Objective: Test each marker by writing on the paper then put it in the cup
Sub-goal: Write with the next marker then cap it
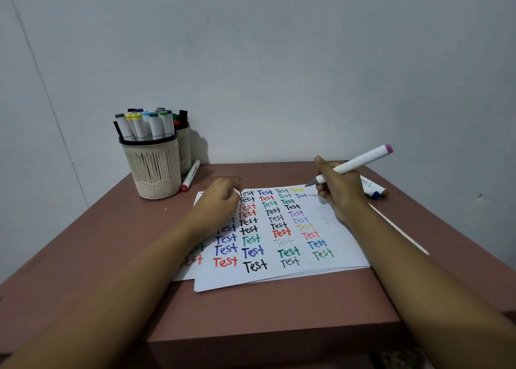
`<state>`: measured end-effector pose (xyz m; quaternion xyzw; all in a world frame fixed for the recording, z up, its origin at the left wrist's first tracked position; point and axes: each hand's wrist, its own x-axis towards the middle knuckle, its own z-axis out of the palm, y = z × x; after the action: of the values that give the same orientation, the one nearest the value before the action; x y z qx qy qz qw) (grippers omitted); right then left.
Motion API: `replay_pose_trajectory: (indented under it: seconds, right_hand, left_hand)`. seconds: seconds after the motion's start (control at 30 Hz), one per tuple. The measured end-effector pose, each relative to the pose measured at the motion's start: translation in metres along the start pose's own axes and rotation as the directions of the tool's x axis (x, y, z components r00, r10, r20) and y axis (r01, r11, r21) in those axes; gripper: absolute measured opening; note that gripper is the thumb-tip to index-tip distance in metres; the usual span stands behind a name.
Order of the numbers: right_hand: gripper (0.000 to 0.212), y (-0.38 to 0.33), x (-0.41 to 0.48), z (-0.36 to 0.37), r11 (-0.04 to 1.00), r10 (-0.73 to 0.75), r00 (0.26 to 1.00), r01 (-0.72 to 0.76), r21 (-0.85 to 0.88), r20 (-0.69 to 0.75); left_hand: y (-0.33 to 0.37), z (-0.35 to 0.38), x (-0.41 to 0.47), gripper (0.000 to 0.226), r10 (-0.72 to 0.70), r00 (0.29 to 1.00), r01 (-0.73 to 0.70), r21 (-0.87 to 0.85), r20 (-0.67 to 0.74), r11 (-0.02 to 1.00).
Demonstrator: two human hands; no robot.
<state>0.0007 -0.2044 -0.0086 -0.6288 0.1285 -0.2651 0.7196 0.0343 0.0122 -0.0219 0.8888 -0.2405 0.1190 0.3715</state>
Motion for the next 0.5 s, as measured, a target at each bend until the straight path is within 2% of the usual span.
replay_pose_trajectory:
  seconds: [0.13, 0.27, 0.4, 0.5]
  right_hand:
    - [0.03, 0.008, 0.001, 0.0, 0.992, -0.014, 1.0, 0.016, -0.128, 0.02]
    - [0.022, 0.012, 0.002, 0.0, 0.977, -0.031, 0.999, 0.032, -0.211, 0.007]
    - [0.022, 0.012, 0.001, 0.001, 0.973, -0.037, 0.999, 0.038, -0.229, 0.007]
    - [0.023, 0.014, 0.002, 0.001, 0.972, -0.042, 0.998, 0.049, -0.23, 0.036]
  left_hand:
    - [-0.003, 0.001, 0.001, 0.023, 0.038, 0.999, -0.039, 0.045, 0.024, 0.998]
    - [-0.006, 0.0, 0.002, 0.036, 0.001, 0.999, -0.004, 0.052, 0.049, 0.999]
    - [-0.005, 0.001, 0.002, 0.034, 0.009, 0.999, -0.011, 0.071, 0.039, 0.997]
    - [-0.005, 0.001, 0.001, 0.024, 0.026, 0.999, -0.029, 0.072, 0.036, 0.997]
